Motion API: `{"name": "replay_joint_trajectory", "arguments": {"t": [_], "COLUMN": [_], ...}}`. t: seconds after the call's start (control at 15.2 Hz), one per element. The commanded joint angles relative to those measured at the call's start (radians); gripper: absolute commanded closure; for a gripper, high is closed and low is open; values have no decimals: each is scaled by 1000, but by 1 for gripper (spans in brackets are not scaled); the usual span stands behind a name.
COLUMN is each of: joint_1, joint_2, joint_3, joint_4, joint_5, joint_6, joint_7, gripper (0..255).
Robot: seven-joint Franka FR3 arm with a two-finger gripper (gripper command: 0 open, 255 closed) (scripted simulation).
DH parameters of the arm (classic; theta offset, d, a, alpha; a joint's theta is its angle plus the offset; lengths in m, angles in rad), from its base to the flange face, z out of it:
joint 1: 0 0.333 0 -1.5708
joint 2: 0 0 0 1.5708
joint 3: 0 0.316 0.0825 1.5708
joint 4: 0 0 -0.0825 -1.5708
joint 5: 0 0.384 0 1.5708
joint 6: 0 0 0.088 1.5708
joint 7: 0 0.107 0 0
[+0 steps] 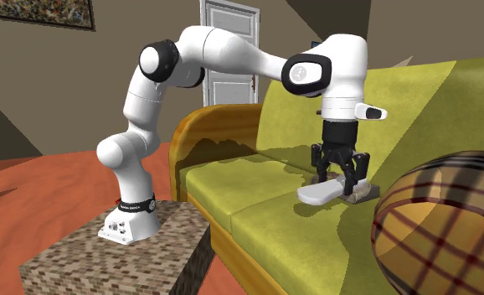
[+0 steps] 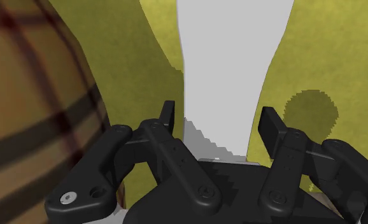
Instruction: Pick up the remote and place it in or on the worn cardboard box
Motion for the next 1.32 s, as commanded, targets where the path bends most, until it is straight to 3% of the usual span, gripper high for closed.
{"name": "replay_joint_trajectory", "arguments": {"t": [0.0,0.53,1.25], "joint_1": [0,-4,140], "joint_2": [-4,-8,91], "joint_3": [0,-3,61], "joint_4": [20,116,280], "joint_5": [-1,-3,-14], "joint_6": [-24,-123,-187], "joint_7": [2,4,222], "gripper": [255,255,255]}}
